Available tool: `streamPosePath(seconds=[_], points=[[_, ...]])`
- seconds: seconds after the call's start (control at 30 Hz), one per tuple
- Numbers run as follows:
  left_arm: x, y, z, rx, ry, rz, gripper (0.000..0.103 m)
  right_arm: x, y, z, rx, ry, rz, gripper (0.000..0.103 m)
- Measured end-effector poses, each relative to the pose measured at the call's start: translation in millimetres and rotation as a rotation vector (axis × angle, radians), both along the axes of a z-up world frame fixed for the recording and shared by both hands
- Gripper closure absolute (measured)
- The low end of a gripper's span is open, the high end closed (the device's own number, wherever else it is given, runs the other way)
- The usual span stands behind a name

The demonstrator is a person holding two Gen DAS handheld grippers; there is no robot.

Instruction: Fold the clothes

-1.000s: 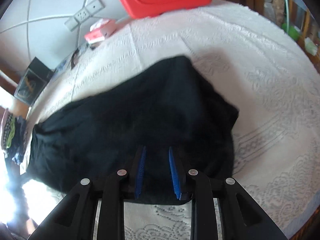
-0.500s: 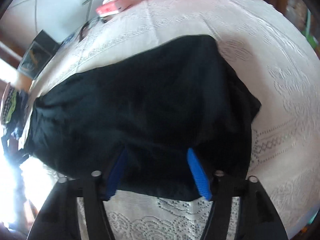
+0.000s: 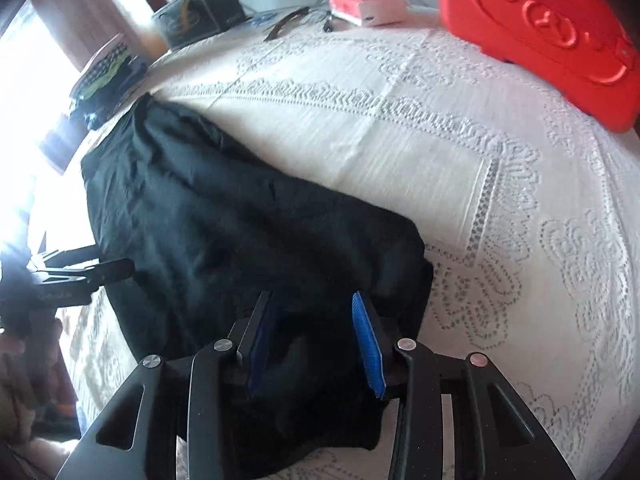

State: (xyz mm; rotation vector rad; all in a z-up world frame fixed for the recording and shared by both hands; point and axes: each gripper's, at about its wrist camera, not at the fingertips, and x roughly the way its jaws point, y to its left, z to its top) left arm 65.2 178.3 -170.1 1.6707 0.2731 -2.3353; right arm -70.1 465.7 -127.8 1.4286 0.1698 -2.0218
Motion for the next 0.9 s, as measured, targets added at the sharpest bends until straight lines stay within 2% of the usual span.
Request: streamPosePath(seconds=[0.1,0.23,0.3,0.33,0.37,0.4,0.43,0.47,0.53,0.67,0.83,0.9], points=[[6.3,-1.8,-2.0,0.026,0.031,0.068,0.000,-0.1,8.5,2.0,-0.047,-0.009,0.010,0.063],[17.3,-3.0,-4.5,0.011,0.078,0.090,0.000,-6.0,6.2,3.0,-0.050,-0.047,0.039,0.062],[24.5,-3.5,-6.3,0.006,0.093,0.101,0.000,-2.6,-1.4,2.5,-0.035,-0.008,0.112,0.056],[28.6,-5.1,-6.8,0.010,0.085,0.112,0.000,0.2,-2.6,2.7,-0.041,0.010,0.140,0.047],[30.9,-6.7,-6.8,0.019,0.068,0.138,0.000,3.2,-3.2,2.9,-0.053,0.026,0.164,0.043],[28.4,-6.3,-5.5,0.044,0.050,0.179,0.000,5.4,-3.8,2.9,-0.051,0.043,0.186,0.043],[25.1,5.0,0.5,0.083,0.052,0.221,0.001,4.7,-3.1,3.3,-0.038,0.054,0.208,0.048],[26.0,20.2,8.2,0.116,0.071,0.259,0.001,3.2,-1.9,3.8,-0.023,0.064,0.230,0.065],[33.6,42.5,18.3,0.143,0.121,0.328,0.001,-10.0,12.7,7.9,-0.051,0.037,0.243,0.082],[53.6,103.6,28.5,0.085,0.158,0.426,0.001,-42.2,62.4,28.2,-0.177,0.055,0.294,0.081],[41.7,162.8,12.9,0.116,0.084,0.451,0.001,-64.9,77.0,23.1,-0.187,0.026,0.414,0.077],[37.7,177.4,7.8,0.058,0.076,0.467,0.001,-71.4,76.0,17.1,-0.182,0.009,0.456,0.076]])
